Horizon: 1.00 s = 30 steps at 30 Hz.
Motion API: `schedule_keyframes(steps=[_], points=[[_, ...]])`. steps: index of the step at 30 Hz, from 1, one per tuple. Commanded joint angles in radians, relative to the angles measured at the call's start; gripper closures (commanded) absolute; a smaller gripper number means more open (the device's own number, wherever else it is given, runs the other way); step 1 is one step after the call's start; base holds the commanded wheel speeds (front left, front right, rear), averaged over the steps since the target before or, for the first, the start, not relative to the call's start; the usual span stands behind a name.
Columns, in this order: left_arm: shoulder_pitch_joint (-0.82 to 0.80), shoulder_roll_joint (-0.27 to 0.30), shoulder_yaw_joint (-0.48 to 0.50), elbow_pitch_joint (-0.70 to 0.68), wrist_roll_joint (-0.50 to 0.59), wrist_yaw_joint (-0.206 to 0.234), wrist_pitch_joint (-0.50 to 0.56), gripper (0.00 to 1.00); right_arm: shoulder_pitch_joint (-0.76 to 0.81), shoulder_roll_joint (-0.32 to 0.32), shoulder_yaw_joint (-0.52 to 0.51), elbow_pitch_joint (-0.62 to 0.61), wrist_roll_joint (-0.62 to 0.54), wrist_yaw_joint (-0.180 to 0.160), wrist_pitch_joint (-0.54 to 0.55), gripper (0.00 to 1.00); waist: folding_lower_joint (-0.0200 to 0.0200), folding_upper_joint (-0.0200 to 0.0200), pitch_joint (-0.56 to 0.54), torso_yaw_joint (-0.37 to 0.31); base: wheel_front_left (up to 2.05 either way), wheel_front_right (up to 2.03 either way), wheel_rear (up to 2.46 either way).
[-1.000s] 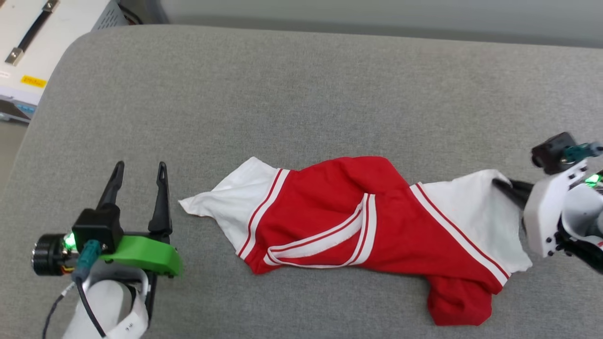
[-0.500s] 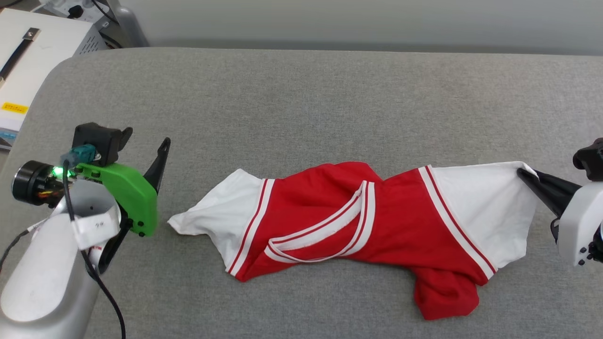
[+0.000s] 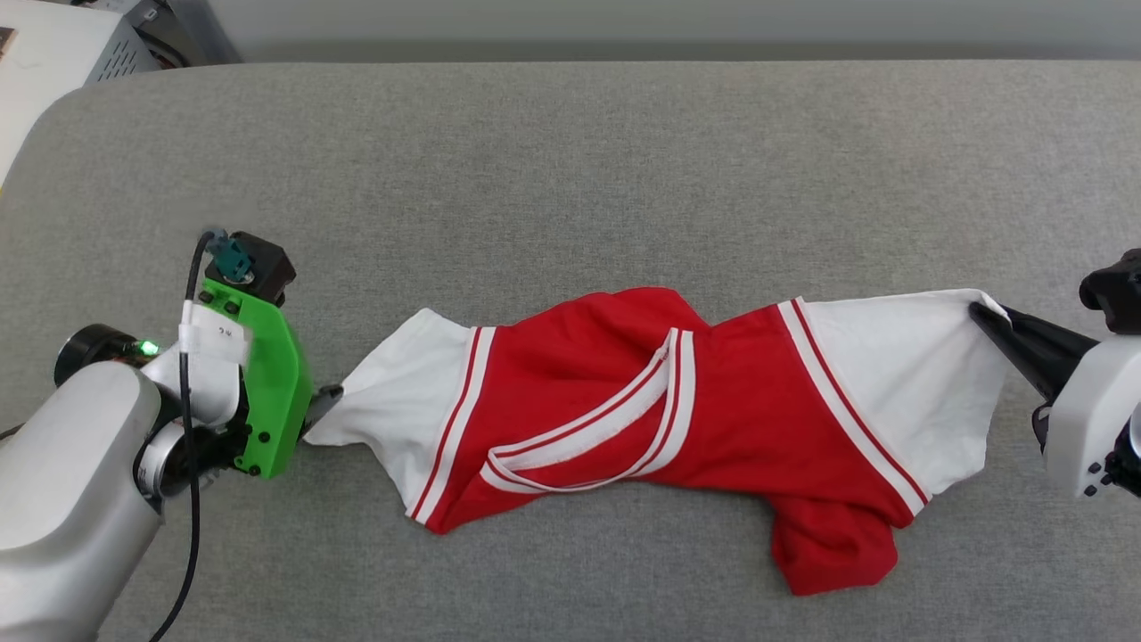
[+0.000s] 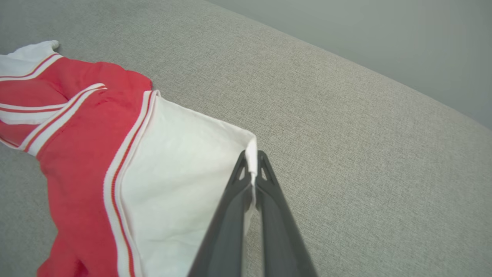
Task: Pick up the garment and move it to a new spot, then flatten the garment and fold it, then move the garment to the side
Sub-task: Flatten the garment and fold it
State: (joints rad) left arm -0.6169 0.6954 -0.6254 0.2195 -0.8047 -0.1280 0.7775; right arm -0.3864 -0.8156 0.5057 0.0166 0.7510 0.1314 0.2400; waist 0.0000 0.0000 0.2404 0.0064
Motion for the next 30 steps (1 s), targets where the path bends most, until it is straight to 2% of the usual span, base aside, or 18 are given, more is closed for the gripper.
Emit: schedule_keyframes(steps=[1, 12, 17, 18, 19, 20, 24, 30], points=[[-0.024, 0.008, -0.016, 0.013, -0.022, -0.003, 0.008, 0.00, 0.015, 0.008, -0.009, -0.010, -0.011, -0.001, 0.006, 1.00, 0.0000, 0.0000, 0.019, -0.011, 0.00, 0.00, 0.00], [-0.063, -0.011, -0.194, 0.167, -0.113, -0.003, 0.029, 0.00, -0.003, 0.035, -0.024, -0.036, -0.030, -0.001, 0.034, 1.00, 0.0000, 0.0000, 0.076, -0.035, 0.00, 0.00, 0.00], [-0.073, -0.007, -0.281, 0.189, -0.152, -0.003, 0.042, 0.00, -0.009, 0.036, -0.027, -0.037, -0.032, -0.001, 0.038, 1.00, 0.0000, 0.0000, 0.082, -0.035, 0.00, 0.00, 0.00], [-0.074, -0.004, -0.294, 0.193, -0.157, -0.003, 0.040, 0.03, -0.010, 0.037, -0.027, -0.037, -0.033, -0.001, 0.038, 1.00, 0.0000, 0.0000, 0.081, -0.035, 0.00, 0.00, 0.00], [-0.075, -0.002, -0.305, 0.195, -0.162, -0.003, 0.036, 0.75, -0.011, 0.039, -0.027, -0.036, -0.034, -0.001, 0.038, 1.00, 0.0000, 0.0000, 0.079, -0.034, 0.00, 0.00, 0.00], [-0.075, -0.002, -0.316, 0.199, -0.176, -0.003, 0.031, 1.00, -0.011, 0.041, -0.025, -0.036, -0.034, -0.001, 0.037, 1.00, 0.0000, 0.0000, 0.076, -0.033, 0.00, 0.00, 0.00], [-0.077, -0.001, -0.320, 0.209, -0.209, -0.003, -0.053, 1.00, -0.013, 0.049, -0.016, -0.033, -0.037, -0.001, 0.028, 1.00, 0.0000, 0.0000, 0.052, -0.031, 0.00, 0.00, 0.00], [-0.060, 0.030, -0.274, 0.140, -0.236, -0.003, -0.292, 1.00, -0.001, 0.052, -0.025, -0.017, -0.040, -0.001, -0.010, 1.00, 0.0000, 0.0000, -0.005, -0.023, 0.00, 0.00, 0.00]])
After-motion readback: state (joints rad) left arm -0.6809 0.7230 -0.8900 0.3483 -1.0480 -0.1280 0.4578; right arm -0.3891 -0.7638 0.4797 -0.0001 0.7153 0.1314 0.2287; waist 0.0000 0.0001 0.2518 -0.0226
